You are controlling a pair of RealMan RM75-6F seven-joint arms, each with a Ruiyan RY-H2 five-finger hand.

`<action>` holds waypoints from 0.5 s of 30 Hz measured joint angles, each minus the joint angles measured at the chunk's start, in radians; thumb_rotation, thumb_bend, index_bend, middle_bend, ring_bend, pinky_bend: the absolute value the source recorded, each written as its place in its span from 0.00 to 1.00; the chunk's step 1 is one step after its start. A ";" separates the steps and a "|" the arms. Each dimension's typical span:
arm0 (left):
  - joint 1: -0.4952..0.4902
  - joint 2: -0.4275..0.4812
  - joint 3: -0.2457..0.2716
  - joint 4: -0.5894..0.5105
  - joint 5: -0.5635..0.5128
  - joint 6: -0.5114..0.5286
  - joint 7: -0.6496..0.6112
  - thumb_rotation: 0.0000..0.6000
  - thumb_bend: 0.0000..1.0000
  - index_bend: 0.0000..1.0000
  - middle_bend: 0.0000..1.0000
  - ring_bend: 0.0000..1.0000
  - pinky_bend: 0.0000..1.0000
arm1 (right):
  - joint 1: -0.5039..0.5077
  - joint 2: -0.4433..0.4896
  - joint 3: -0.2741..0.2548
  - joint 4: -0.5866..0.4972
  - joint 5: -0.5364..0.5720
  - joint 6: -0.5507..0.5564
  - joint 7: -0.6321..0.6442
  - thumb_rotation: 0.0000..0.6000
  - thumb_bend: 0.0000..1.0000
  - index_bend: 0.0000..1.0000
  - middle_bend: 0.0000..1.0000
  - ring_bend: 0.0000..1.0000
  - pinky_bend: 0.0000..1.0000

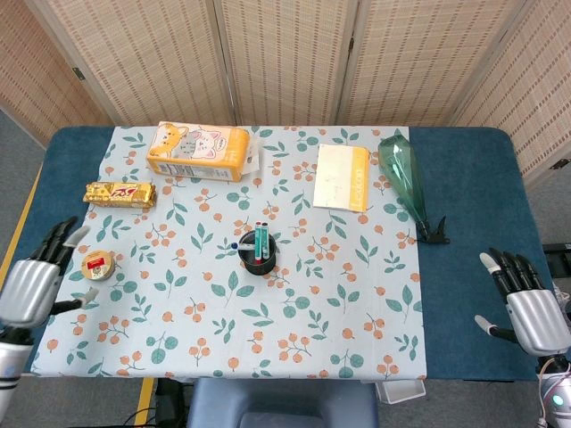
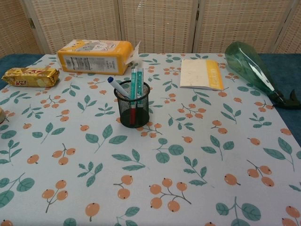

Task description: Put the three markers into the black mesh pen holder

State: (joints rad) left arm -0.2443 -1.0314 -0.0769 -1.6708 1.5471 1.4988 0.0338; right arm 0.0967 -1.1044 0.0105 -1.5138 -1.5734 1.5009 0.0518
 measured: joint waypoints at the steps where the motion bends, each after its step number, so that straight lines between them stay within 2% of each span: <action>1: 0.035 -0.015 0.010 0.030 0.009 0.048 0.034 1.00 0.17 0.00 0.00 0.00 0.31 | -0.003 -0.008 0.010 0.000 0.024 0.000 -0.026 1.00 0.15 0.00 0.00 0.00 0.00; 2: 0.079 -0.037 0.022 0.075 0.018 0.100 0.072 1.00 0.17 0.00 0.00 0.00 0.30 | -0.007 -0.021 0.023 0.001 0.060 0.001 -0.065 1.00 0.15 0.00 0.00 0.00 0.00; 5: 0.142 -0.099 0.045 0.194 0.036 0.166 0.109 1.00 0.16 0.00 0.00 0.00 0.26 | -0.018 -0.055 0.063 0.004 0.165 0.006 -0.163 1.00 0.15 0.00 0.00 0.00 0.00; 9: 0.158 -0.170 0.063 0.319 0.049 0.170 0.064 1.00 0.15 0.00 0.00 0.00 0.20 | -0.037 -0.100 0.124 0.006 0.284 0.032 -0.267 1.00 0.15 0.00 0.00 0.00 0.00; 11: 0.154 -0.197 0.067 0.359 0.057 0.152 0.046 1.00 0.15 0.00 0.00 0.00 0.19 | -0.045 -0.106 0.142 -0.001 0.302 0.048 -0.284 1.00 0.15 0.00 0.00 0.00 0.00; 15: 0.137 -0.215 0.079 0.380 0.084 0.123 0.027 1.00 0.15 0.00 0.00 0.00 0.19 | -0.063 -0.095 0.131 -0.021 0.262 0.066 -0.239 1.00 0.15 0.00 0.00 0.00 0.00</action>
State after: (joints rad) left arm -0.1068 -1.2466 0.0019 -1.2907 1.6313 1.6219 0.0608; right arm 0.0341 -1.1992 0.1418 -1.5346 -1.3109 1.5667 -0.1875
